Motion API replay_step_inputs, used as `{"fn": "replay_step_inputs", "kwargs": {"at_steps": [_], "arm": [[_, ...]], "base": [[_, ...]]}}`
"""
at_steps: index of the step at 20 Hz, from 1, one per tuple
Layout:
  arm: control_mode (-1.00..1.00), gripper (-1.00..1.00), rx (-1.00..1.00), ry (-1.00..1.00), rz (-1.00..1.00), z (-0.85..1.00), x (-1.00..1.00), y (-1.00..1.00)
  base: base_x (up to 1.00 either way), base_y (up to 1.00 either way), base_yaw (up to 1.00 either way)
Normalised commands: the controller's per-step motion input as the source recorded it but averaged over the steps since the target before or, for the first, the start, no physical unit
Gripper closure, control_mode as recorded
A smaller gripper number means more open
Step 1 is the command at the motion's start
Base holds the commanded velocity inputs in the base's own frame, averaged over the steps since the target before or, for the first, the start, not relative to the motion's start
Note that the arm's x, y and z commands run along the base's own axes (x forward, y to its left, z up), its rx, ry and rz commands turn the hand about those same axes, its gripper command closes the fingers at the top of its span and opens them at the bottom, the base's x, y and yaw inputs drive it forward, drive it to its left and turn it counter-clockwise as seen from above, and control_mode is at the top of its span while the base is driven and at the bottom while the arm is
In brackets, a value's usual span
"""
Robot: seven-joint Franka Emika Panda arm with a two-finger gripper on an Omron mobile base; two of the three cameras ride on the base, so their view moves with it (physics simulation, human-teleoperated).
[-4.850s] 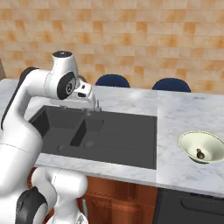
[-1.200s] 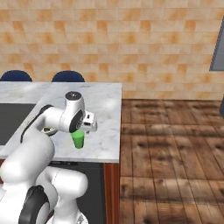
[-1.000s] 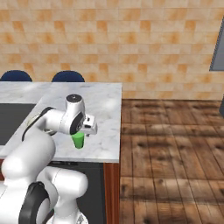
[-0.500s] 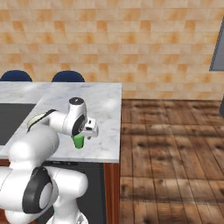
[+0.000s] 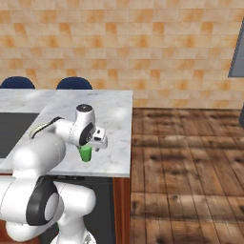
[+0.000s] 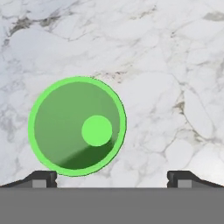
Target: Move the cup from next to the sink to the open cabinet. Then, move the bowl with the mushroom to the fridge to clear the area for faucet cleaning.
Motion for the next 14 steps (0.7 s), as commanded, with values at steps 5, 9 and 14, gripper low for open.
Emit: {"fn": "replay_step_inputs", "kwargs": {"at_steps": [5,9,14], "arm": [[-1.00,-1.00,0.00,0.00,0.00,0.00,0.58,-0.01],[-1.00,-1.00,0.00,0.00,0.00,0.00,0.47,0.00],[-1.00,-1.00,0.00,0.00,0.00,-0.18,0.28,-0.06]], "base": [[0.00,0.00,0.00],[0.00,0.00,0.00],[0.00,0.00,0.00]]}}
